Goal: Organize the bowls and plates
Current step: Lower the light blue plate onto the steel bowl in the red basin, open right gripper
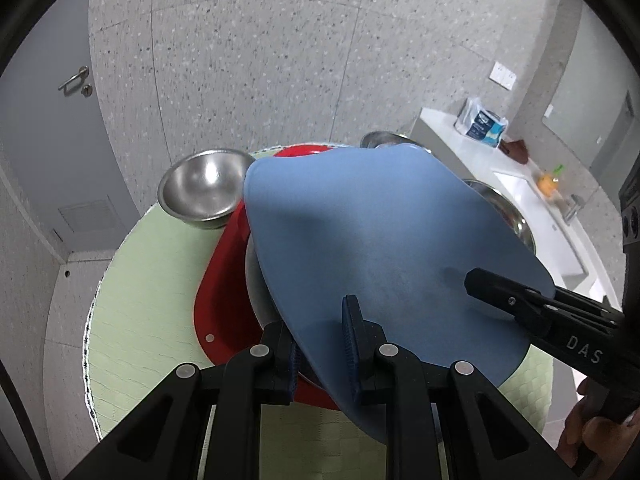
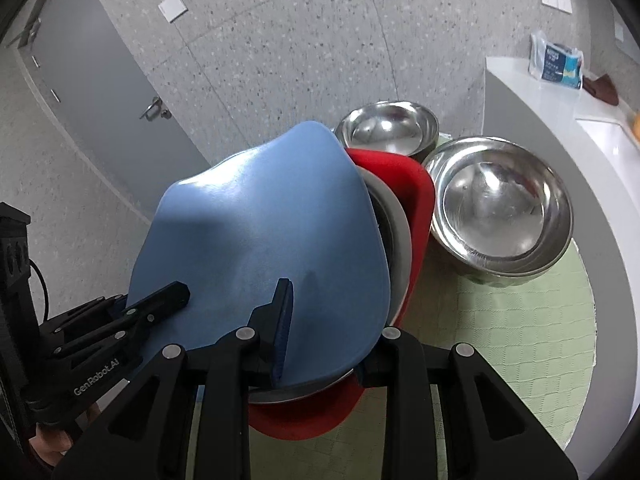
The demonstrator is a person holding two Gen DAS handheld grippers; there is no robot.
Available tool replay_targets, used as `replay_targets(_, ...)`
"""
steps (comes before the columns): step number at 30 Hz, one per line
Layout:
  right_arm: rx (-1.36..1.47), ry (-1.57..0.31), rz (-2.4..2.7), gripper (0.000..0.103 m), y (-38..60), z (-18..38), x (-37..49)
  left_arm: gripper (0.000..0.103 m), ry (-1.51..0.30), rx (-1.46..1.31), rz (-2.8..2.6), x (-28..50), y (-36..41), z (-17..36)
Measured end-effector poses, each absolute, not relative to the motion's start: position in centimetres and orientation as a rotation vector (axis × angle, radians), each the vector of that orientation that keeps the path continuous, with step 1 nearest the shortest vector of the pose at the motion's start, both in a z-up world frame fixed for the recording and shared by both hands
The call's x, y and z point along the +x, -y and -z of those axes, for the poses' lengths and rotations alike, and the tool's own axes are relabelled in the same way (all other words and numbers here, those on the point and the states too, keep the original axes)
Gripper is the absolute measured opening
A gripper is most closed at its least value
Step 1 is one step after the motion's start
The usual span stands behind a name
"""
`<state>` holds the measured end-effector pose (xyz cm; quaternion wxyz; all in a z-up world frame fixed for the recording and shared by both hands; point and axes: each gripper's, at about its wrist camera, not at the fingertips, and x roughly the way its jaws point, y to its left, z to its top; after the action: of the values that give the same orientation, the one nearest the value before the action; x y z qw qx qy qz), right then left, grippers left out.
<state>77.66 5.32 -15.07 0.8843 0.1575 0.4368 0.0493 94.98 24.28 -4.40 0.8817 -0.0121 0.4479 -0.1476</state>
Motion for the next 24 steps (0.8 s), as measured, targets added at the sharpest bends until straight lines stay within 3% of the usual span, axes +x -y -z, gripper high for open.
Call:
replay_targets(8, 0.367, -0.931, -0.103, 0.033, -5.0, 15.5, 77.5, 0.019, -0.97, -0.029, 0.329, 96.9, -24.1, 5.0)
replay_targets(13, 0.384, -0.92, -0.109, 0.051, -5.2, 14.7, 77.0, 0.029, -0.976, -0.034, 0.356, 97.0, -24.4, 5.0)
replay_targets(16, 0.385, -0.911, -0.096, 0.064, -5.4, 14.2, 76.3, 0.053, -0.951, -0.035, 0.381, 96.3, -24.7, 4.7)
replay_targets(18, 0.38, -0.906, -0.081, 0.066, -5.5, 14.1, 75.9, 0.075, -0.928, -0.01, 0.358, 95.7, -24.9, 4.6)
replay_targets(22, 0.37, -0.9, -0.045, 0.067, -5.7, 13.9, 75.1, 0.076, -0.902, -0.013, 0.39, 94.3, -25.3, 4.7)
replay_targets(24, 0.353, -0.891, -0.025, 0.067, -5.9, 13.6, 74.7, 0.084, -0.89, -0.005, 0.377, 93.5, -25.6, 4.4)
